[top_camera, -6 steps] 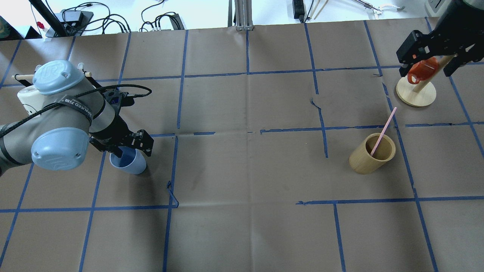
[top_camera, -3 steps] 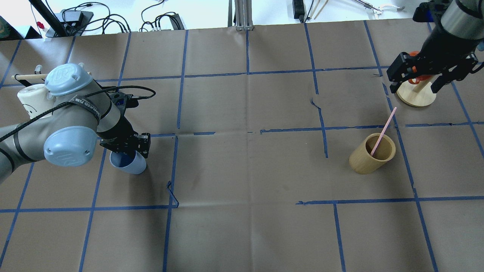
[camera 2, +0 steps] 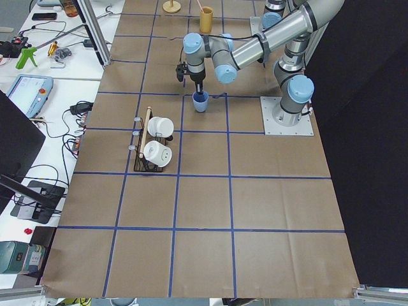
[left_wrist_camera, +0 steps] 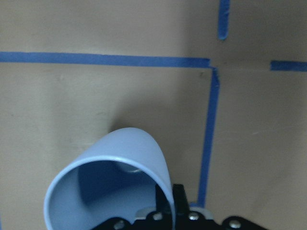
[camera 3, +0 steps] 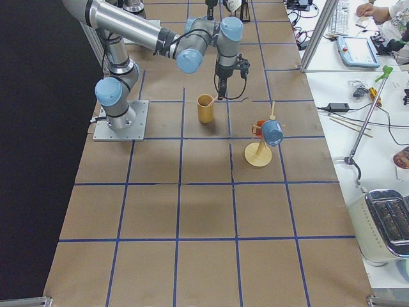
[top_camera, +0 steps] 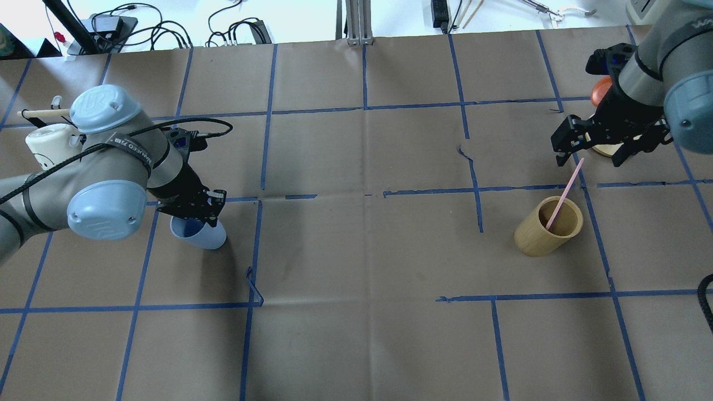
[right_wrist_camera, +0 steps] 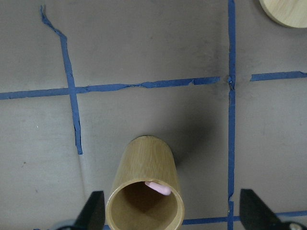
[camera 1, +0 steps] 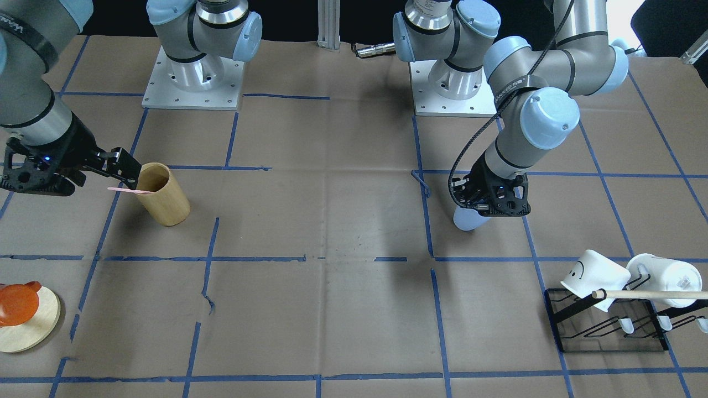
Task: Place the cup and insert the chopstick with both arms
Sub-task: 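Carry blue cup farther out with left while right grasps pink chopstick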
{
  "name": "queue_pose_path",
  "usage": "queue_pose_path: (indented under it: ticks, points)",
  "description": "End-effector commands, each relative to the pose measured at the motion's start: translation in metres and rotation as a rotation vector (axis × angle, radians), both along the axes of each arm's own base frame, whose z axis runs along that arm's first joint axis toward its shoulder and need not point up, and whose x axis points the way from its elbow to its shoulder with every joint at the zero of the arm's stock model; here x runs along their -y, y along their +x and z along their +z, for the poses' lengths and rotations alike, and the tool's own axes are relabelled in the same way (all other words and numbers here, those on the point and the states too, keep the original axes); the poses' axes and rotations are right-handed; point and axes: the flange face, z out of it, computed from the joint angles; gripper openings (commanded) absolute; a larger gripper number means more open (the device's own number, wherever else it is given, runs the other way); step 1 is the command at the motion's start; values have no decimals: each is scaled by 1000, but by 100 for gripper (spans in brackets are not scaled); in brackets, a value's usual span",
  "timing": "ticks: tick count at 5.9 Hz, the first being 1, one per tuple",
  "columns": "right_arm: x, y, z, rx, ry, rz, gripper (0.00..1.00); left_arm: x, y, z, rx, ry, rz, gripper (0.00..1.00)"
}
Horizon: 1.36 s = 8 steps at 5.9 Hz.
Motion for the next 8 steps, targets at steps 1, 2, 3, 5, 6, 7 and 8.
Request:
queue_pose_path:
  ticks: [1,2,3,5,6,7,8]
  points:
    - [-12,2,-25,-8,-3,-14,100,21,-105,28,-3,-49,114,4]
    - [-10,2,-24,-8,-27,-14,99,31,-179,24,1,-54,158,3]
    - [-7,1,-23,-18,-46,-9,58,57,-236,20,-8,-78,243,3]
    - [-7,1,-18,-19,-54,-14,7,78,-300,8,-10,-97,262,4]
    - [-8,1,-17,-19,-54,-14,6,76,-301,4,-6,-93,252,4]
    - [-7,2,-14,-19,-60,-12,6,75,-300,-1,1,-86,249,11]
    - [-4,3,0,-26,-87,-11,6,72,-301,-6,10,-67,244,99]
